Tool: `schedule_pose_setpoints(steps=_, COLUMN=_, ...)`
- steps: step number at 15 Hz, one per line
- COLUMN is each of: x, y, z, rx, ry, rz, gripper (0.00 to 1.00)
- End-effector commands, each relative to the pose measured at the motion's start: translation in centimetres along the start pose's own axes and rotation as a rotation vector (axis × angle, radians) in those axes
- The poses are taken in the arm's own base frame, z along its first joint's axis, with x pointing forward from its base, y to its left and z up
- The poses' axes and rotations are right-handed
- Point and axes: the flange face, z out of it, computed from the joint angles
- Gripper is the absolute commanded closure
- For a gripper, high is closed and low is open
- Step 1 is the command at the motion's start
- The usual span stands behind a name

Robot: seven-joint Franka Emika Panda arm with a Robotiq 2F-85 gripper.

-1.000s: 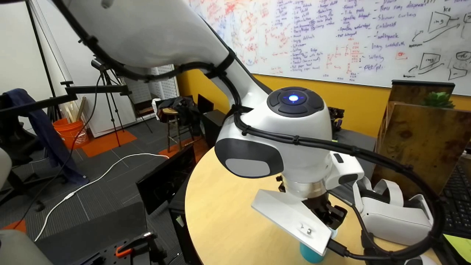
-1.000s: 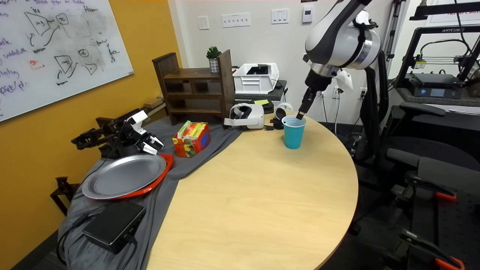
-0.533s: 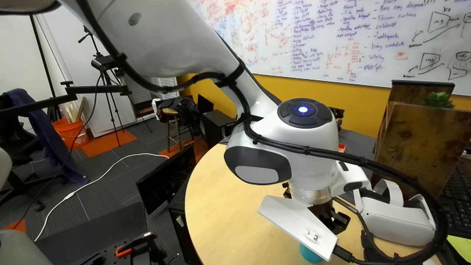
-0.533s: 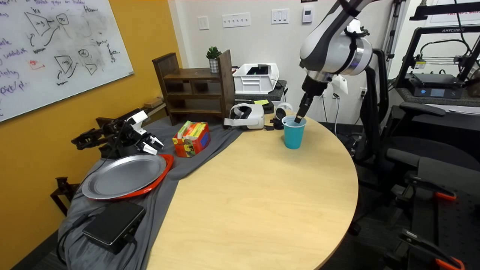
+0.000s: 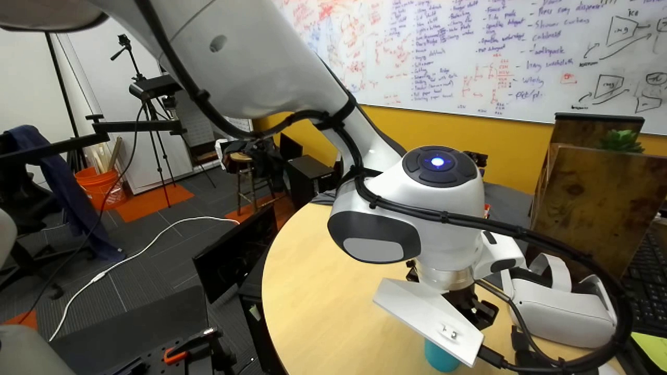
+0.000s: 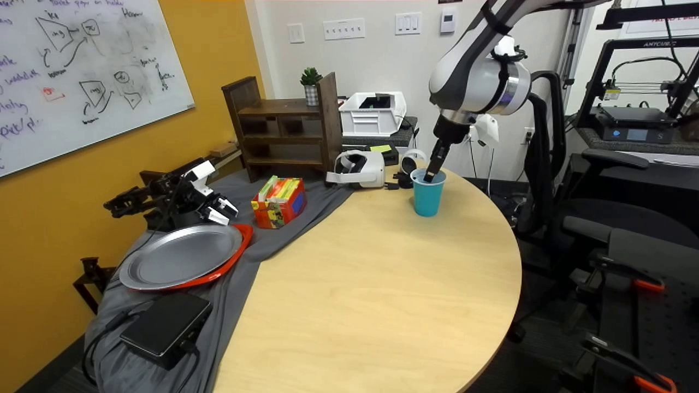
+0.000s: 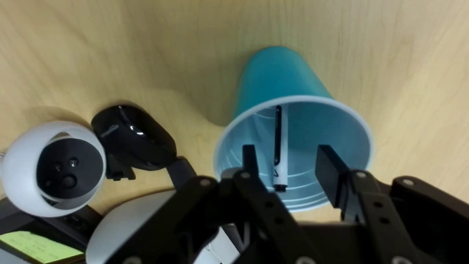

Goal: Take the marker from the cup and put it on the table

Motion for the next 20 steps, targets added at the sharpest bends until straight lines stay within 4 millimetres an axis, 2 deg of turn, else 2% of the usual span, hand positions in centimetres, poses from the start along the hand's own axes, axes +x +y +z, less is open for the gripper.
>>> schedule_pose_setpoints(steps=1, x=0.7, y=0.5, z=0.8, rx=-0.006, ry=0.016, rz=-0.009, gripper=0.53)
schedule_pose_setpoints(steps=6, x=1.1, y=0.4, z=1.9, rx=-0.009, ry=0.015, rz=-0.013, gripper=0.55)
schedule_pose_setpoints(steps=10, x=1.3, y=0.4, z=2.5, rx=-0.007, ry=0.014, rz=-0.016, gripper=0.5)
schedule_pose_setpoints(steps=14, x=1.3, y=0.5, z=3.1, rx=-0.002, ry=0.009, rz=-0.015, gripper=0.55)
schedule_pose_setpoints(steps=15, x=1.2, y=0.5, z=3.3, rx=-0.002, ry=0.008, rz=-0.015, gripper=0.63)
schedule_pose_setpoints(steps=16, x=1.2, y=0.5, z=3.4, rx=-0.002, ry=0.006, rz=-0.014, gripper=0.78)
schedule_pose_setpoints(steps=18, x=1.1, y=0.6, z=3.5, rx=0.0, ry=0.004, rz=-0.013, gripper=0.94)
schedule_pose_setpoints(steps=19, x=1.0, y=0.6, z=3.6, rx=-0.001, ry=0.003, rz=-0.013, gripper=0.99)
schedule_pose_setpoints(steps=20, x=1.0, y=0.6, z=3.6, rx=0.0, ry=0.002, rz=-0.013, gripper=1.0)
